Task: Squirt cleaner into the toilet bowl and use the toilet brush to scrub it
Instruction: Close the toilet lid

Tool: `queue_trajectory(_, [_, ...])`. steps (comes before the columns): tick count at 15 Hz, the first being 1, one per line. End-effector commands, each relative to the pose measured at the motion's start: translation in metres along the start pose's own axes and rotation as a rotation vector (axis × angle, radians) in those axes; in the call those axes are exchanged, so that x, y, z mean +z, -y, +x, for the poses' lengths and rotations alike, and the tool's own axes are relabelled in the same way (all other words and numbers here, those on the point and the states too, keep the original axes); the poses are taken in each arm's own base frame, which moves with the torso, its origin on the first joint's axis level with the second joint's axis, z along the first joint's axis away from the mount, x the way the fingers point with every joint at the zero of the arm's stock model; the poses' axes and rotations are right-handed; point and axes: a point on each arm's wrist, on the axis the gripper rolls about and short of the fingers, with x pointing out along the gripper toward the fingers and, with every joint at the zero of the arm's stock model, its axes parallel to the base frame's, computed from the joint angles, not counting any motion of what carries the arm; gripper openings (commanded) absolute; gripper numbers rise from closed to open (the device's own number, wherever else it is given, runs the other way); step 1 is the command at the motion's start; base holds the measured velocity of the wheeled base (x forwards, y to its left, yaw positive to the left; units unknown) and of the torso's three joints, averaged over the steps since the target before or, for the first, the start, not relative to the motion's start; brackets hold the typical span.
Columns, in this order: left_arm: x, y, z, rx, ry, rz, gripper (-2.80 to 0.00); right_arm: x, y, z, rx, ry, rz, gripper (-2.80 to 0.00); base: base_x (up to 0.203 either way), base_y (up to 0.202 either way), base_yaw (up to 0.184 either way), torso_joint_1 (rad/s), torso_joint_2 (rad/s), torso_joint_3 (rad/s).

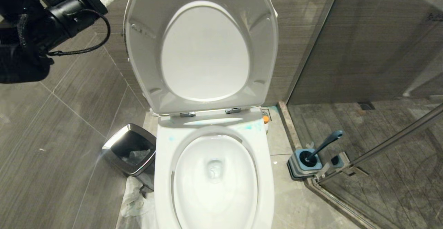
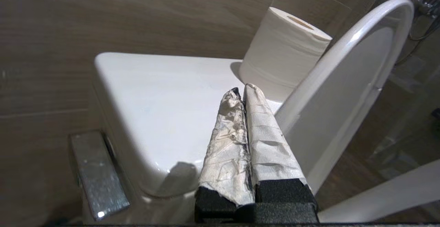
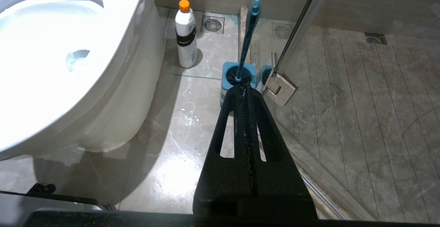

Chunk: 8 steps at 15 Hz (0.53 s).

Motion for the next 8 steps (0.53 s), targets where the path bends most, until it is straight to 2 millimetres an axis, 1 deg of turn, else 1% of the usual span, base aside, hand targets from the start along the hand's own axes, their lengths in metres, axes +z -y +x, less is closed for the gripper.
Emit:
queue_trajectory(1, [-0.034,-0.022,0.012,0.004,-0.005,0.011,-2.80,0.000,0.000,0.000,0.001,-0.001,-0.001,-2.80,0.000,0.000,0.000,0.000,0.00,0.000])
queue_trajectory(4, [-0.043,-0.026,0.022,0.071,0.038,0.047,-2.80,0.000,0.000,0.000,0.001,-0.002,-0.001,-2.80,0.000,0.000,0.000,0.000,0.00,0.000])
queue_trajectory(8, [-0.051,-0.023,0.028,0.057,0.034,0.032,-2.80,0.000,0.000,0.000,0.001,-0.002,-0.001,-2.80,0.000,0.000,0.000,0.000,0.00,0.000])
